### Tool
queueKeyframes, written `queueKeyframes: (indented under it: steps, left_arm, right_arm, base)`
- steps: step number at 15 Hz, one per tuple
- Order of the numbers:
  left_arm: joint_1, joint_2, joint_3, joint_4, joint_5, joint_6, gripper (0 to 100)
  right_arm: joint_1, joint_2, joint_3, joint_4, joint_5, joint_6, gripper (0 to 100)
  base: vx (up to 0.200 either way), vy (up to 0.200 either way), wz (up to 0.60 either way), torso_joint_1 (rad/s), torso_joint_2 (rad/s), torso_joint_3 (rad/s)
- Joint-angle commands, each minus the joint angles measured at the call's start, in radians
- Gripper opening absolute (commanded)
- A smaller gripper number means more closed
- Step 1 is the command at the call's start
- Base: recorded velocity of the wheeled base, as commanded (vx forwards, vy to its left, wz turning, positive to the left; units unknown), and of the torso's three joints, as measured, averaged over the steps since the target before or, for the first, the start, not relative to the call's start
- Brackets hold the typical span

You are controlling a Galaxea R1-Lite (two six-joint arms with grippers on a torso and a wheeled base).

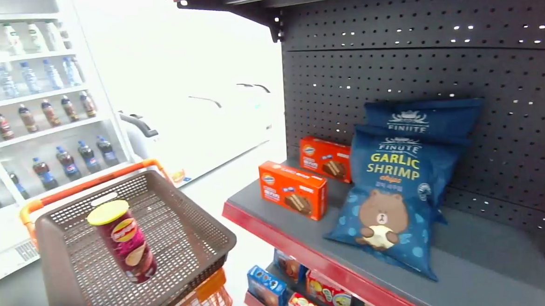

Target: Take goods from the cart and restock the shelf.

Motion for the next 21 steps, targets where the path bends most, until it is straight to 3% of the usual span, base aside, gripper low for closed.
queueKeyframes:
  steps: [1, 4, 5, 6, 9, 11, 13, 14, 15, 16, 17, 18, 19, 20, 21]
  left_arm:
    - [0.000, 0.001, 0.002, 0.000, 0.001, 0.007, 100]
    - [0.000, 0.001, 0.000, 0.002, -0.005, 0.007, 100]
    - [0.002, 0.001, -0.084, 0.002, -0.017, 0.008, 100]
    - [-0.004, 0.049, -0.218, 0.063, -0.028, 0.007, 100]
    - [-0.010, 0.438, -0.616, 0.268, -0.003, 0.008, 100]
    - [0.036, 0.689, -0.712, 0.255, 0.086, 0.010, 100]
    - [0.042, 0.866, -0.761, 0.181, 0.102, 0.008, 100]
    - [0.089, 0.995, -0.761, 0.130, 0.058, 0.007, 100]
    - [0.102, 1.014, -0.762, 0.129, 0.033, 0.010, 100]
    - [0.134, 1.084, -0.759, 0.123, -0.060, 0.036, 100]
    - [0.152, 1.113, -0.747, 0.109, -0.103, 0.044, 100]
    - [0.200, 1.141, -0.709, 0.040, -0.223, 0.051, 100]
    - [0.209, 1.186, -0.652, -0.074, -0.352, 0.062, 100]
    - [0.220, 1.233, -0.603, -0.160, -0.368, 0.093, 100]
    - [0.220, 1.239, -0.600, -0.166, -0.368, 0.096, 100]
  right_arm:
    - [0.000, 0.000, 0.000, -0.001, 0.000, 0.001, 100]
    - [0.000, 0.000, 0.000, -0.001, 0.000, 0.001, 100]
    - [0.000, 0.000, 0.000, -0.001, 0.000, 0.001, 100]
    - [0.000, 0.000, 0.000, -0.001, 0.000, 0.001, 100]
    - [0.000, 0.000, 0.000, -0.001, 0.000, 0.001, 100]
    - [0.000, 0.000, 0.000, -0.001, 0.000, 0.001, 100]
    - [0.000, 0.000, 0.000, -0.001, 0.000, 0.001, 100]
    - [0.000, 0.000, 0.000, -0.001, 0.000, 0.001, 100]
    - [0.000, 0.000, 0.000, -0.001, 0.000, 0.001, 100]
    - [0.000, 0.000, 0.000, -0.001, 0.000, 0.001, 100]
    - [0.000, 0.000, 0.000, -0.001, 0.000, 0.001, 100]
    - [0.000, 0.000, 0.000, -0.001, 0.000, 0.001, 100]
    - [0.000, 0.000, 0.000, -0.001, 0.000, 0.001, 100]
    - [0.000, 0.000, 0.000, -0.001, 0.000, 0.001, 100]
    - [0.000, 0.000, 0.000, -0.001, 0.000, 0.001, 100]
  base:
    - [0.000, 0.000, 0.60, 0.002, 0.01, 0.002]
    - [0.000, 0.000, 0.00, 0.000, 0.00, 0.000]
    - [0.000, 0.000, 0.00, 0.000, 0.00, 0.000]
    - [0.000, 0.000, 0.00, 0.000, 0.00, 0.000]
    - [0.000, 0.000, 0.00, 0.000, 0.00, 0.000]
    - [0.000, 0.000, 0.00, 0.000, 0.00, 0.000]
    - [0.000, 0.000, 0.00, 0.000, 0.00, 0.000]
    - [0.000, 0.000, 0.00, 0.000, 0.00, 0.000]
    - [0.000, 0.000, 0.00, 0.000, 0.00, 0.000]
    - [0.000, 0.000, 0.00, 0.000, 0.00, 0.000]
    - [0.000, 0.000, 0.00, 0.000, 0.00, 0.000]
    - [0.000, 0.000, 0.00, 0.000, 0.00, 0.000]
    - [0.000, 0.000, 0.00, 0.000, 0.00, 0.000]
    - [0.000, 0.000, 0.00, 0.000, 0.00, 0.000]
    - [0.000, 0.000, 0.00, 0.000, 0.00, 0.000]
